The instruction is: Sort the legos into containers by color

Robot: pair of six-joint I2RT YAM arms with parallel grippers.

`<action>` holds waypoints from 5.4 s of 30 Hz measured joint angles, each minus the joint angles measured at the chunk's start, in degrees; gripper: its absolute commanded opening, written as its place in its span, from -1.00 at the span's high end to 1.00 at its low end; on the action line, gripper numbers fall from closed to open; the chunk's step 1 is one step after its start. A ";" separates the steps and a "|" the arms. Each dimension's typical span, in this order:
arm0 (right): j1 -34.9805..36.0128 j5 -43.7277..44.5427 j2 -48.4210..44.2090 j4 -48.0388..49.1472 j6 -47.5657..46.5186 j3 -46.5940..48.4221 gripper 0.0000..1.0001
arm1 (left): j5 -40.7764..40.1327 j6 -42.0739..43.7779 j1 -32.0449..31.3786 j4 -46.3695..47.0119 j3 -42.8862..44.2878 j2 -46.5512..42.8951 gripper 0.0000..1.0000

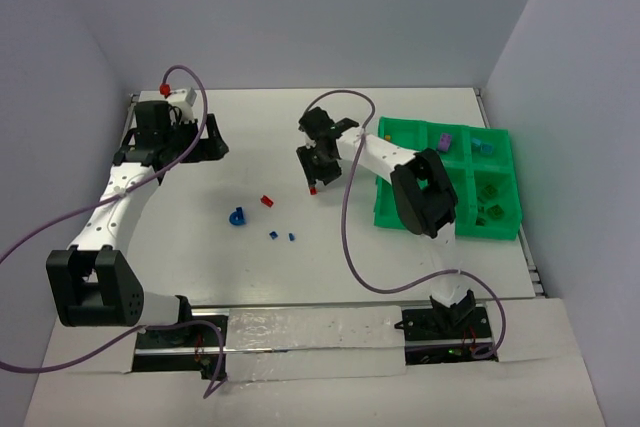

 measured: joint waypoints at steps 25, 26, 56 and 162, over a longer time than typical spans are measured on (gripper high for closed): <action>3.69 5.04 3.77 0.75 4.41 3.23 0.05 | 0.40 0.00 0.00 0.20 -0.06 0.05 -0.99; 3.69 5.16 3.77 0.74 4.39 3.23 0.05 | 0.45 0.00 0.00 0.20 -0.06 0.10 -0.98; 3.25 6.29 -3.41 4.89 -2.22 -3.63 0.17 | 2.58 -0.20 0.00 0.17 -0.06 2.05 -0.96; -41.99 -1.96 -33.21 -6.41 -24.72 -25.46 -0.86 | -3.52 24.89 -22.27 -2.02 -1.25 19.33 -0.63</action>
